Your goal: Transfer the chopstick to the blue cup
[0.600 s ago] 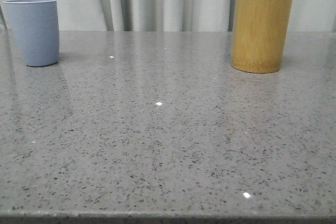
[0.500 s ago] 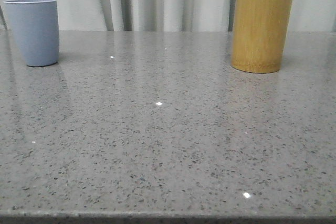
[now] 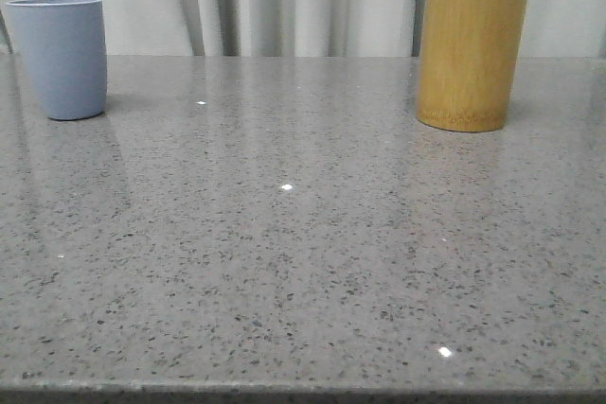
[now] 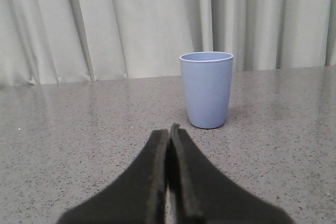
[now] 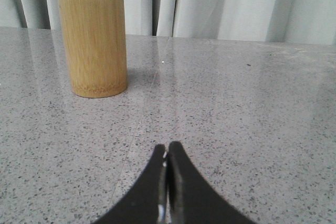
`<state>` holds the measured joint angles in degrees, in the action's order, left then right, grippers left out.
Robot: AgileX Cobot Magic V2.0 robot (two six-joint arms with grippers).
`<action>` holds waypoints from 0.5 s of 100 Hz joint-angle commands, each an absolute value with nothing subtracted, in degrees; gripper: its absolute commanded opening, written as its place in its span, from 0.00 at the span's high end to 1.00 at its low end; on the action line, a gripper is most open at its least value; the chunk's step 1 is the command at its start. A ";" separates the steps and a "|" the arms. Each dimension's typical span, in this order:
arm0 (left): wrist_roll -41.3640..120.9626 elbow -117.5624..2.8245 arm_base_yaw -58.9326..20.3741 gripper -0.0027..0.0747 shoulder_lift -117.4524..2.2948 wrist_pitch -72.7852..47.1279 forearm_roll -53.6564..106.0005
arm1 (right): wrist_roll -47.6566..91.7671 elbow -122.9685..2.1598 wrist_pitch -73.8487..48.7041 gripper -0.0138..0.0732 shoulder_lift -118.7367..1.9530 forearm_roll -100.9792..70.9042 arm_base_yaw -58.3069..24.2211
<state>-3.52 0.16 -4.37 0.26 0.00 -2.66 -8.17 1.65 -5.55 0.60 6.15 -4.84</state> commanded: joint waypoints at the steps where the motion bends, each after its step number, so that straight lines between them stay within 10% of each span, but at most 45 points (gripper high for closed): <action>1: -3.88 0.62 -4.19 0.99 2.23 4.40 -2.67 | -7.87 1.60 -0.66 0.92 1.47 6.20 -4.50; 50: -3.88 -2.57 -4.30 0.99 1.99 3.76 -1.02 | -7.87 -4.19 2.44 0.92 1.35 6.20 -4.50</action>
